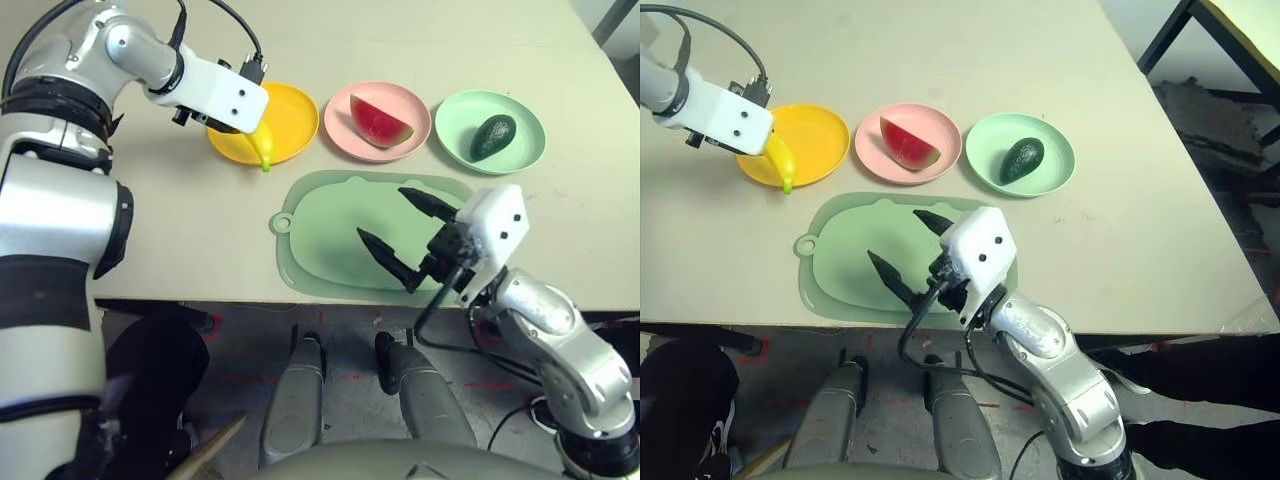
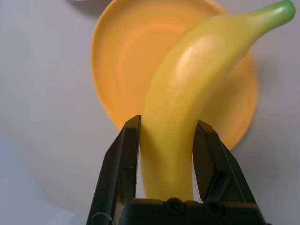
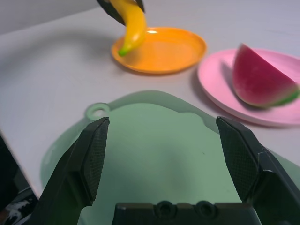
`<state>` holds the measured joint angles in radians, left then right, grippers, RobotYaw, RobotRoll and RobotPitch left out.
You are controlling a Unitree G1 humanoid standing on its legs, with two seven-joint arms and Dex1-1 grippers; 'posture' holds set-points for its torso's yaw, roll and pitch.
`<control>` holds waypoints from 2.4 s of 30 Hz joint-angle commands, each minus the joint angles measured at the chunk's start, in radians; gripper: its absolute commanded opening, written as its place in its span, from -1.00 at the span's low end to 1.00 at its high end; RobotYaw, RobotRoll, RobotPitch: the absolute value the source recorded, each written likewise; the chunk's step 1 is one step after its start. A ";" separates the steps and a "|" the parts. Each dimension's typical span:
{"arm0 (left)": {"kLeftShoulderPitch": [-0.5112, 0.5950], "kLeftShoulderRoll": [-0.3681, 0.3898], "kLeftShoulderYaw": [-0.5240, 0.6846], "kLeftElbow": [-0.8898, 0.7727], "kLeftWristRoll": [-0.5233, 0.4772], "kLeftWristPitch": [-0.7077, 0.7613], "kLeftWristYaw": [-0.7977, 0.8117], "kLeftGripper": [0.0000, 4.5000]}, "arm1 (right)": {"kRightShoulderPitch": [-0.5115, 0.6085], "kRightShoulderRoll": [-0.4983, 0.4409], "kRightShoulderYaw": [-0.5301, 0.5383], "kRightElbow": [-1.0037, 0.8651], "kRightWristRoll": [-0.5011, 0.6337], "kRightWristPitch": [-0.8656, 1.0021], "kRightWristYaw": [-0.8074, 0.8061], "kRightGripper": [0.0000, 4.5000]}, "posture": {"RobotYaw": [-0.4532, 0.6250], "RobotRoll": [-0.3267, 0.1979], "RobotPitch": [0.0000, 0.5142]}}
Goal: Place the fruits into color-matched plates.
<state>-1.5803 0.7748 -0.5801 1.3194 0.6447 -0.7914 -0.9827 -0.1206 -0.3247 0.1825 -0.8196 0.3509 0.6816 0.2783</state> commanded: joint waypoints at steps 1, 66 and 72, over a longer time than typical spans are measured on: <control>0.039 -0.005 -0.029 0.032 0.067 0.061 0.134 -0.25 | 0.017 0.023 0.027 -0.035 -0.014 0.028 -0.041 1.00 | -0.30 0.25 0.12; 1.121 -0.098 1.057 -1.073 -1.002 0.967 0.418 0.99 | -0.166 -0.310 -0.756 1.361 0.111 -0.703 0.405 1.00 | -0.15 0.25 0.22; 1.240 -0.152 1.064 -1.135 -1.006 0.999 0.498 0.99 | -0.267 -0.392 -0.758 1.599 0.091 -0.803 0.463 1.00 | -0.17 0.25 0.26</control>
<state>-0.3677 0.6320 0.4690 0.2062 -0.3583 0.1936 -0.5008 -0.3873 -0.7027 -0.5685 0.7190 0.4517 -0.0902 0.7240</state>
